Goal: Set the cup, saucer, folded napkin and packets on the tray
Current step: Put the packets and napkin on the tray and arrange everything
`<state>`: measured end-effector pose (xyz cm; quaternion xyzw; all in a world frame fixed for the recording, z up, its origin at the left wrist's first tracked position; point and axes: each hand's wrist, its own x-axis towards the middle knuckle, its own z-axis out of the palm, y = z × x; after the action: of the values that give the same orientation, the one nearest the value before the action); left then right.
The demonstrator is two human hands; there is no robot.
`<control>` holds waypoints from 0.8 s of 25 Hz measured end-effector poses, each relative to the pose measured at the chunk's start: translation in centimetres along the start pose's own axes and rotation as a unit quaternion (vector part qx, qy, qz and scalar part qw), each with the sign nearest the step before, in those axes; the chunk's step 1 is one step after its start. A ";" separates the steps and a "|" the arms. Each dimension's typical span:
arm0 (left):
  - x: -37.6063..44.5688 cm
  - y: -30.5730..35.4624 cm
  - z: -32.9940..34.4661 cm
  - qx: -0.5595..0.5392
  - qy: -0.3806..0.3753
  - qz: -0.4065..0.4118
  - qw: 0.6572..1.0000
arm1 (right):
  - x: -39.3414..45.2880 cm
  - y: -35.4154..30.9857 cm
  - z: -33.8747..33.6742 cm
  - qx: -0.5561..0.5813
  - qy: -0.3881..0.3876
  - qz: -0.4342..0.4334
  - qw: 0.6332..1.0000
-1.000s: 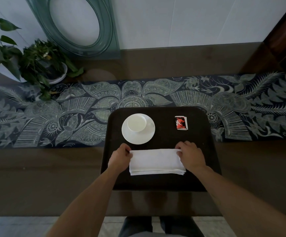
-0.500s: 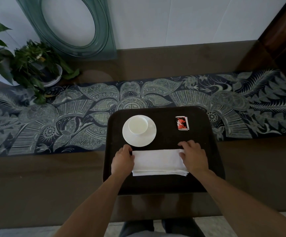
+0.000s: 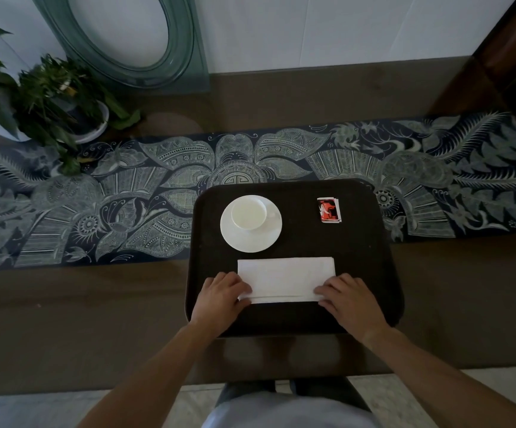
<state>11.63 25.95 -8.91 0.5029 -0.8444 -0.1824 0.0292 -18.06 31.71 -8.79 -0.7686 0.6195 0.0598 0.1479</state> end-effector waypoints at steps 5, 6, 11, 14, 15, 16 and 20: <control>-0.1 0.5 0.0 0.018 0.022 0.043 0.999 | -0.1 -0.7 -0.4 0.028 0.022 0.008 0.999; -0.3 0.4 0.1 0.011 0.029 0.043 0.999 | -0.3 -0.7 -0.4 0.029 0.031 0.011 0.999; -1.0 0.1 0.3 -0.011 0.015 0.043 0.999 | -0.6 -0.6 0.1 0.024 0.067 -0.006 0.997; -1.1 0.2 0.5 0.012 -0.001 0.048 0.999 | -0.5 -0.4 0.3 0.004 0.064 -0.024 0.998; -1.1 0.2 0.5 0.019 0.001 0.055 0.998 | -0.5 -0.3 0.2 -0.009 0.059 -0.029 0.998; -1.2 0.4 0.6 0.030 0.004 0.064 0.997 | -0.4 -0.2 0.2 -0.018 0.053 -0.030 0.998; -1.4 0.4 0.7 0.029 0.017 0.072 0.997 | -0.5 0.0 0.6 -0.016 0.022 -0.013 1.000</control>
<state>11.80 27.55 -9.20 0.4446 -0.8826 -0.1469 0.0419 -18.10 32.39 -9.18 -0.7798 0.6117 0.0505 0.1230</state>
